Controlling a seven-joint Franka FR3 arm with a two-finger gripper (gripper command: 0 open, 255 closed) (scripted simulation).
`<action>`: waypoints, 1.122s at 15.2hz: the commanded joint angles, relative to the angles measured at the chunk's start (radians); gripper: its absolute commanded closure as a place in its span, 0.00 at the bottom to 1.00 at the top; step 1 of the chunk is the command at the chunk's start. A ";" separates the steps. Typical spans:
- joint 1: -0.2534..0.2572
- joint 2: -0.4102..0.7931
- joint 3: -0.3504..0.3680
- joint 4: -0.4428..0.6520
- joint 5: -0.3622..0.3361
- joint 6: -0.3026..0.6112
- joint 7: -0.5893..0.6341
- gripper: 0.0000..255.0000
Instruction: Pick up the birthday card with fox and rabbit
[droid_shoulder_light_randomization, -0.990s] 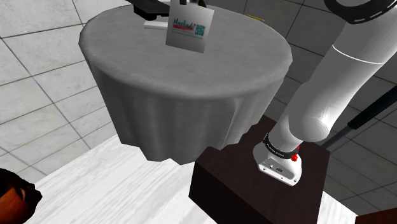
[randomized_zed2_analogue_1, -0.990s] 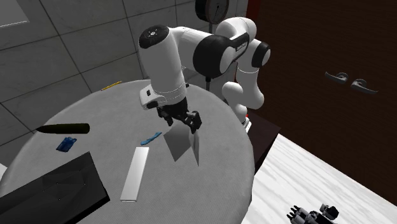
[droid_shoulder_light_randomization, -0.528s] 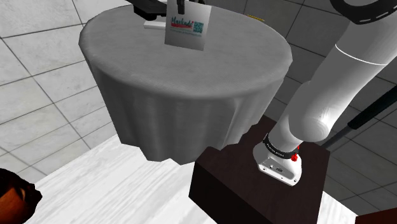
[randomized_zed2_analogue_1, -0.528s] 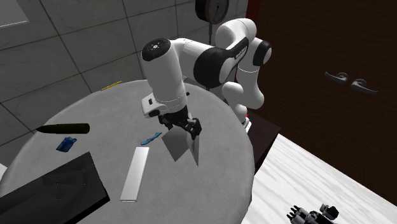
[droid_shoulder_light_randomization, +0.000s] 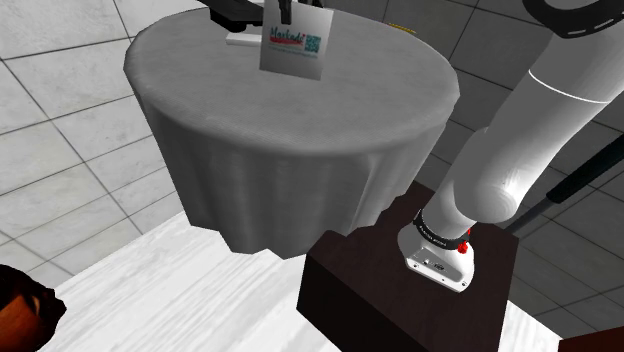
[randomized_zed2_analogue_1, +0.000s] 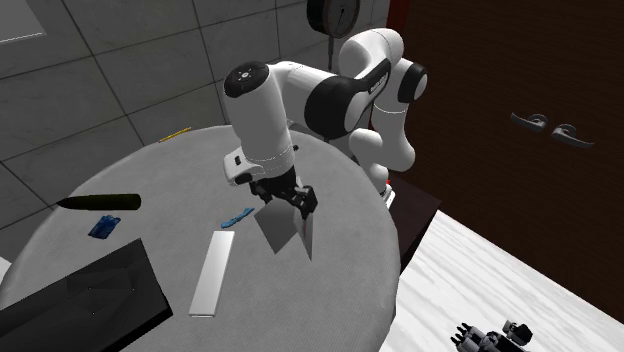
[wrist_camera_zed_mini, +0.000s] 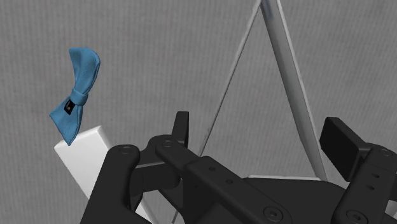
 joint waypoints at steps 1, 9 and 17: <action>-0.003 0.005 -0.004 -0.003 -0.005 0.000 0.000 1.00; -0.003 0.048 -0.002 0.129 0.001 -0.089 0.007 1.00; -0.008 0.125 -0.006 0.348 0.010 -0.231 0.008 1.00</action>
